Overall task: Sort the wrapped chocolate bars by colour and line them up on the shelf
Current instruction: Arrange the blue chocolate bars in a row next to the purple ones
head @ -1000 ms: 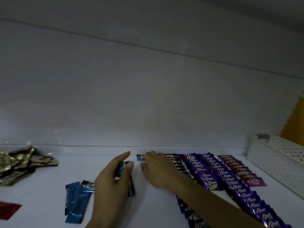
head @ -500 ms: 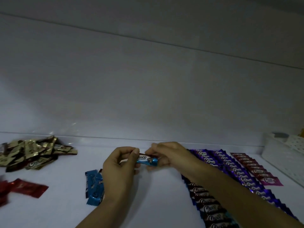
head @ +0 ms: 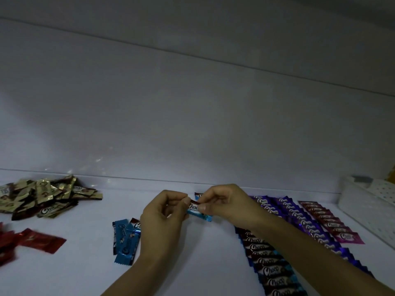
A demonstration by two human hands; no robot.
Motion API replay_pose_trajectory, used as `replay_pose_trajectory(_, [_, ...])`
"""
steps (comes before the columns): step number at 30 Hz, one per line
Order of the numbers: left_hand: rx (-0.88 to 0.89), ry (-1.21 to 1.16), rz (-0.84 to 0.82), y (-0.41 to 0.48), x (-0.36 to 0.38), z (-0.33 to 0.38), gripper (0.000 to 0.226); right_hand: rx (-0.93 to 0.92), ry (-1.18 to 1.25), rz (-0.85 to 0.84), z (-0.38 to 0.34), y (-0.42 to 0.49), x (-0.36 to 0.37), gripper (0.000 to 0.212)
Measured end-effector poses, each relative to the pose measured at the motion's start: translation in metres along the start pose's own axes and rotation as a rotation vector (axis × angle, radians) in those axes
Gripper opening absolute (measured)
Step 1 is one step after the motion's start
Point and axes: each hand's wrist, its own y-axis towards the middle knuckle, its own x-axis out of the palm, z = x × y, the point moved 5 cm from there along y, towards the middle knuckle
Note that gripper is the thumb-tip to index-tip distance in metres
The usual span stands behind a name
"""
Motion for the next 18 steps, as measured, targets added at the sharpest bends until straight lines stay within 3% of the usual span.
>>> replay_pose_trajectory(3, [0.047,0.092,0.002,-0.002,0.0,0.005,0.012,-0.031,-0.092,-0.038,-0.002,0.008,-0.004,0.016])
replay_pose_trajectory(8, [0.099,0.262,0.013,-0.004,0.001,0.011,0.025,0.073,-0.424,0.171,0.019,0.04,-0.054,0.01])
replay_pose_trajectory(13, [0.075,0.279,0.055,0.001,0.0,0.006,0.027,0.029,-0.646,0.035,0.032,0.055,-0.031,0.016])
replay_pose_trajectory(18, [0.123,0.289,0.062,0.0,0.0,0.006,0.036,-0.081,-0.803,0.099,0.031,0.063,-0.026,0.015])
